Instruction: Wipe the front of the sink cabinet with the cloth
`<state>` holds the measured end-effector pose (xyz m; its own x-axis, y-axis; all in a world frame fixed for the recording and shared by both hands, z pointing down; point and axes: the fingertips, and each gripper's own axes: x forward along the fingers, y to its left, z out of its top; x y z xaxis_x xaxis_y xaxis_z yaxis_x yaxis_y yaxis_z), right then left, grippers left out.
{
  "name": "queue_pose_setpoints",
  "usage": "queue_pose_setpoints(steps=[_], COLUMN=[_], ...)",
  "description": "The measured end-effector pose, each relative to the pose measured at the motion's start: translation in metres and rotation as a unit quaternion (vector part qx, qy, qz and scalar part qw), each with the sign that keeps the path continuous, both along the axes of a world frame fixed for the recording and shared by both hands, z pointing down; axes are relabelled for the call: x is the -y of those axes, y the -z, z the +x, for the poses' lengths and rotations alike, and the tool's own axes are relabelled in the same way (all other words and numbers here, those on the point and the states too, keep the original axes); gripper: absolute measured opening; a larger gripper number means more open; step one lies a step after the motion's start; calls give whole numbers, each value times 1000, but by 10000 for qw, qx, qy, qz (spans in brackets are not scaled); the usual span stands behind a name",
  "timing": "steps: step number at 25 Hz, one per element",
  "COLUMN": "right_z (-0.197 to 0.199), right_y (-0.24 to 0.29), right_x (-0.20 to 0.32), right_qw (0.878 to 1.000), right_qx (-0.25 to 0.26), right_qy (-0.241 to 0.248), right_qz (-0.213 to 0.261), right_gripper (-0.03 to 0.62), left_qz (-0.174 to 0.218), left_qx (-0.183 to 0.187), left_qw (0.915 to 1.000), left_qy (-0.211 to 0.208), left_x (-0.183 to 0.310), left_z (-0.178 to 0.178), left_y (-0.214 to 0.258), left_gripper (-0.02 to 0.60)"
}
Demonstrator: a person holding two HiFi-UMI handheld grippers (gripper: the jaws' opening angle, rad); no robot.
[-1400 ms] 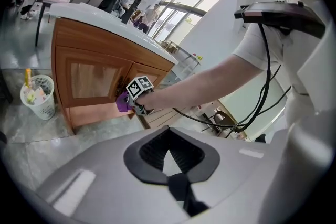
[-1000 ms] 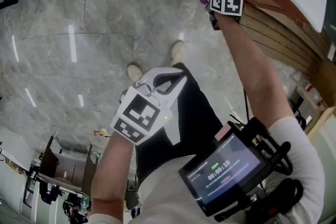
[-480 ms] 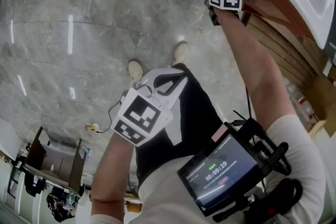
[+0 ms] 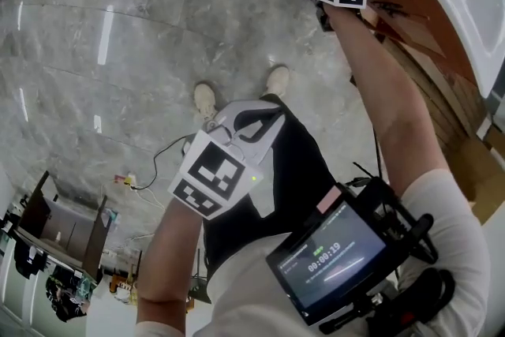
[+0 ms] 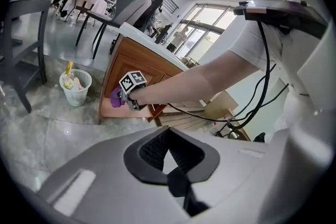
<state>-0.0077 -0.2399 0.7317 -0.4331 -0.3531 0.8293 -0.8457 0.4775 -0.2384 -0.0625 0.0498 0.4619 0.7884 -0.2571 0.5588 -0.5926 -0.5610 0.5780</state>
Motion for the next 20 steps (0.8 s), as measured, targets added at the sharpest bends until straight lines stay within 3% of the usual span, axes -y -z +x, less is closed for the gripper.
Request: queue_pose_setpoints(steps=[9, 20], right_z=[-36, -72], right_y=[3, 24], right_x=[1, -7], right_qw=[9995, 9968], right_qx=[-83, 167], right_qy=[315, 778], right_qz=[9, 106], right_gripper=[72, 72], left_qz=[14, 131], left_qx=[21, 48], left_qw=[9994, 9991], left_qy=[352, 404], left_x=[-6, -12], left_z=[-23, -32], left_y=[4, 10], left_gripper=[5, 5])
